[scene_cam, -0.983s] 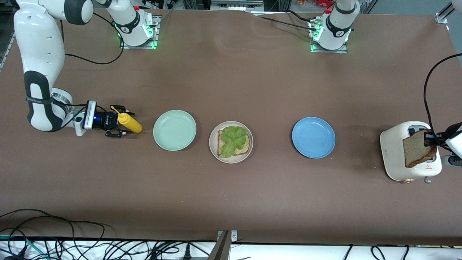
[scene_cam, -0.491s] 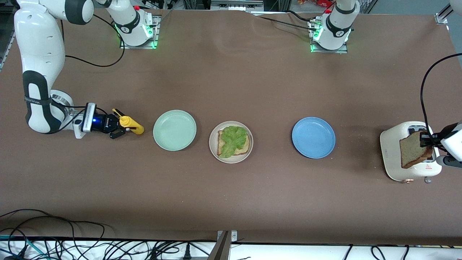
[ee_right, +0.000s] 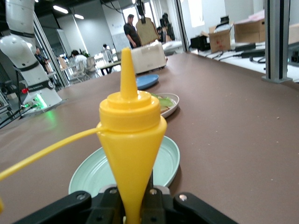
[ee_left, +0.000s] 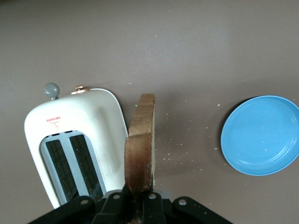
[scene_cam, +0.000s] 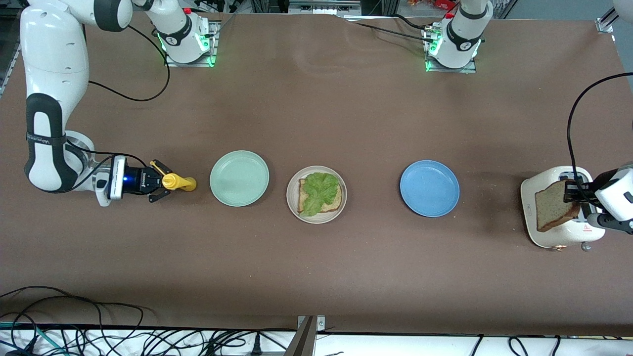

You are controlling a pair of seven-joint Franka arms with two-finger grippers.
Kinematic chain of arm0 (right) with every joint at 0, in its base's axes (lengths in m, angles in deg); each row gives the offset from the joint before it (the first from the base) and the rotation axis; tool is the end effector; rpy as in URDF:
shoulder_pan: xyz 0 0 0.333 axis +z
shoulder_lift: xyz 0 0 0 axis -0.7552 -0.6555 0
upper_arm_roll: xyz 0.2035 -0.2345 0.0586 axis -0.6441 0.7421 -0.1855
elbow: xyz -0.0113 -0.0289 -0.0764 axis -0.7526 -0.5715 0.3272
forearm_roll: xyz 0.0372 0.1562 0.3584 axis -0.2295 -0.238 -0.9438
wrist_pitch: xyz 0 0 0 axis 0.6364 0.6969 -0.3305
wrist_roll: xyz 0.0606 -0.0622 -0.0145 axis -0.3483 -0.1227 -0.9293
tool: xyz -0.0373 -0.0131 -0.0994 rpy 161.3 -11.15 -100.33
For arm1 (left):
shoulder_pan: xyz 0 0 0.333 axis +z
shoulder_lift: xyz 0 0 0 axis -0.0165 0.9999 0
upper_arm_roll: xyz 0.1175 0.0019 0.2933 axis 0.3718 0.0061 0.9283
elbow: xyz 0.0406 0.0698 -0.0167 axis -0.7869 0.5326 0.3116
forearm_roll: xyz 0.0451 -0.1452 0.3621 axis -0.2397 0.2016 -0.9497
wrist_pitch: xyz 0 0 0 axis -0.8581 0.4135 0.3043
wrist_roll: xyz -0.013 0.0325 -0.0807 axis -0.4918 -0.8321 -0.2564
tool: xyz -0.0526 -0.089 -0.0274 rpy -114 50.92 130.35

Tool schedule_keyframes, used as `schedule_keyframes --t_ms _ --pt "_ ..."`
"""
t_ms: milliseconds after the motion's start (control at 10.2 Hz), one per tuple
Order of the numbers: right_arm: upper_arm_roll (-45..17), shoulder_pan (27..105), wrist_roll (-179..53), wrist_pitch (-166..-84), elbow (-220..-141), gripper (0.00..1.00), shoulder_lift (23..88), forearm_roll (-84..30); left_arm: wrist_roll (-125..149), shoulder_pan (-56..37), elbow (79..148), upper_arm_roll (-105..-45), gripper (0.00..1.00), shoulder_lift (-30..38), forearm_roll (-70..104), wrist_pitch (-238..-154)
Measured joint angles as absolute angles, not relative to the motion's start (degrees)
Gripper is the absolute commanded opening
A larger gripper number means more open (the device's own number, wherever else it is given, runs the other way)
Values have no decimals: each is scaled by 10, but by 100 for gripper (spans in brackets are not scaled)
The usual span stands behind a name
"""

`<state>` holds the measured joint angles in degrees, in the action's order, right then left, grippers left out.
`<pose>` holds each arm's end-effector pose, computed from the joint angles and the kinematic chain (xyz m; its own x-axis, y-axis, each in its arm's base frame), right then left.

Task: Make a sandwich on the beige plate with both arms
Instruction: 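Grasp the mustard with the right gripper while the left gripper lifts bread, then carry the mustard bottle over the lettuce and tilt it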

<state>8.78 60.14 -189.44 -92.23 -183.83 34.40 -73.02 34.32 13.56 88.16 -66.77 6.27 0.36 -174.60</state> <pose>0.5989 -0.0404 0.1577 0.2709 0.2942 0.9165 0.9625 -0.0685 -0.2625 0.6835 0.0931 0.4609 0.9733 -0.2001 -0.1128 -0.2034 -0.9789 -0.0189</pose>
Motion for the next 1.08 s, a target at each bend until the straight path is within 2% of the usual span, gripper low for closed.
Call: schedule_keyframes --t_ms 197,491,590,1081 --pt "153 683 -1844 -957 -1837 0 356 -726 343 126 882 -669 0 63 5 -1745" --pt "345 906 -1728 -1006 -1836 0 367 -716 342 118 882 -669 0 64 20 -1745" --pt "391 976 -1685 -1030 -1836 0 369 -707 342 118 882 -669 0 65 21 -1745" --pt "466 1173 -1491 -1169 -1833 0 370 -567 342 116 882 -670 0 66 24 -1744"
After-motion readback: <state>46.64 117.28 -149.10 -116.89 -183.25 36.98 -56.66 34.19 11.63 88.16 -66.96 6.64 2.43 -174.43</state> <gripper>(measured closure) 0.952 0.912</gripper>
